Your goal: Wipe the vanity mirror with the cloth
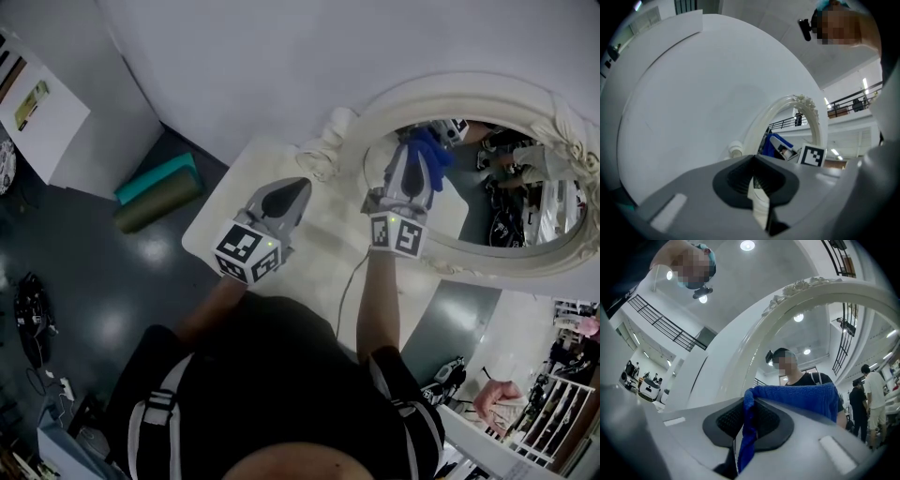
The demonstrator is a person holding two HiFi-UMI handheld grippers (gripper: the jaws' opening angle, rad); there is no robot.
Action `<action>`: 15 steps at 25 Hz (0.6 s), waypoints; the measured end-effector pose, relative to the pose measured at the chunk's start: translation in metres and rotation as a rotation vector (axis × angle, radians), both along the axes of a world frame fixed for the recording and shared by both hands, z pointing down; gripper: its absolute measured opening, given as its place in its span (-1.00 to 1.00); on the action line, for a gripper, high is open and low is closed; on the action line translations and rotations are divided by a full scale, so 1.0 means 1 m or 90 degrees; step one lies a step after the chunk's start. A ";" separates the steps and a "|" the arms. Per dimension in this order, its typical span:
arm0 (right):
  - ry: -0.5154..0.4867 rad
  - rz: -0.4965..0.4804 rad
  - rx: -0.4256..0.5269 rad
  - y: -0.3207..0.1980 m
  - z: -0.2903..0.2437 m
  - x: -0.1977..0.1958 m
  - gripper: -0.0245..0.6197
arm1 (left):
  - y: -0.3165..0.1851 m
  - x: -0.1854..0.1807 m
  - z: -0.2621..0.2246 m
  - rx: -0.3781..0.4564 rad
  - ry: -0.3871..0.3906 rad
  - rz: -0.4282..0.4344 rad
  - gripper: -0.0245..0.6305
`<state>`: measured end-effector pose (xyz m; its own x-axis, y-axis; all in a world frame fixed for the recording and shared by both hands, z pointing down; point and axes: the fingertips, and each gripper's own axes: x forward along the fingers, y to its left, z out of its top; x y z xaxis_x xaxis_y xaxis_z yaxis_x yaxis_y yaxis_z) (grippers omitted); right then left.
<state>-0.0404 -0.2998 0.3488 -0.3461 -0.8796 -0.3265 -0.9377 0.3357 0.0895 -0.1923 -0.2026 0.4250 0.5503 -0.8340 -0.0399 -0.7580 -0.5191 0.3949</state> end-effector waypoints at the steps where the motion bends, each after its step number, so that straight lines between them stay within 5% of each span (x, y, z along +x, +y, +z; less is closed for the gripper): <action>1: -0.001 -0.002 0.000 -0.001 0.000 -0.004 -0.81 | 0.000 -0.002 0.001 -0.001 0.000 -0.002 -0.91; 15: -0.049 -0.050 -0.013 -0.008 0.002 -0.028 -0.81 | 0.011 -0.018 0.004 -0.006 -0.003 -0.040 -0.91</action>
